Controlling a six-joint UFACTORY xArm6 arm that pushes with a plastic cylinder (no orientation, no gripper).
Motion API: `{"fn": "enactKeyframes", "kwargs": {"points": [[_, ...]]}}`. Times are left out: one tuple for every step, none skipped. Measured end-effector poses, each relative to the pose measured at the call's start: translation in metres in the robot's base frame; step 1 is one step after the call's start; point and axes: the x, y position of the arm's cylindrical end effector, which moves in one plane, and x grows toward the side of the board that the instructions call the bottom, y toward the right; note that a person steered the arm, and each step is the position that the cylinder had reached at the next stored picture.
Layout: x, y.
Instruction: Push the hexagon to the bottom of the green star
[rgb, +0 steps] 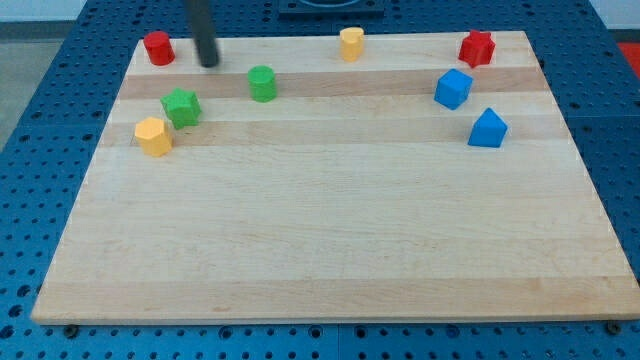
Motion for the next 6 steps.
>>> {"fn": "enactKeyframes", "kwargs": {"points": [[0.008, -0.079], [0.011, -0.082], [0.022, -0.082], [0.022, -0.082], [0.065, -0.081], [0.104, -0.077]]}}
